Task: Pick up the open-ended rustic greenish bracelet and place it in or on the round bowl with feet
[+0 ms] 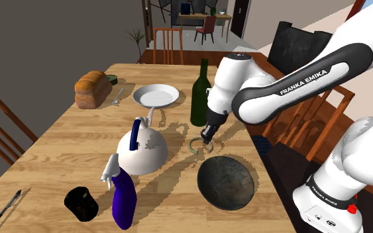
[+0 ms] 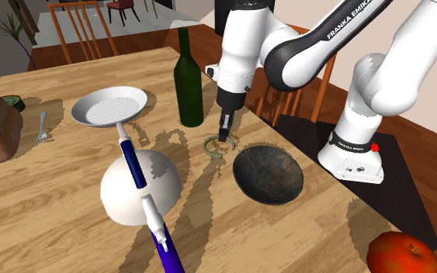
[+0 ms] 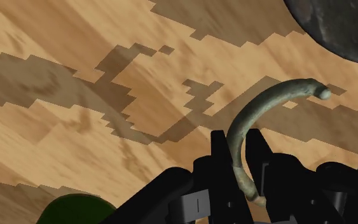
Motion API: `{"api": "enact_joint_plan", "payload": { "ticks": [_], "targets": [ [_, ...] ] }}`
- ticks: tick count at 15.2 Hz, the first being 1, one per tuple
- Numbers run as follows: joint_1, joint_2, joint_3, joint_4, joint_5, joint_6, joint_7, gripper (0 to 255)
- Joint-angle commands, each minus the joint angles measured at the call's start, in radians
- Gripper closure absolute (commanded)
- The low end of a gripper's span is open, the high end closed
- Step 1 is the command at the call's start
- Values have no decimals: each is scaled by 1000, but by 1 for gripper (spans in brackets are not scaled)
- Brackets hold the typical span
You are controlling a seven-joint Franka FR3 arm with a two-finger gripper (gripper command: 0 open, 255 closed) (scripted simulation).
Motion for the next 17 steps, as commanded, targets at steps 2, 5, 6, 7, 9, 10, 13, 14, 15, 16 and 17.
{"api": "enact_joint_plan", "payload": {
  "ticks": [2,5,6,7,9,10,13,14,15,16,17],
  "targets": [
    [4,-30,-7,21,7,-50,-4,255],
    [8,-59,-16,41,12,-99,-10,255],
    [9,-68,-19,48,13,-115,-11,255],
    [9,-76,-22,56,14,-130,-13,255],
    [11,-93,-27,71,16,-162,-15,255],
    [11,-100,-30,79,17,-177,-16,255],
    [44,-178,-22,31,49,-204,-1,255],
    [62,-214,-17,6,64,-214,8,255],
    [80,-250,-11,-18,80,-225,18,255],
    [99,-286,-5,-41,95,-237,29,255],
    [119,-322,1,-63,110,-250,42,255]
  ]
}}
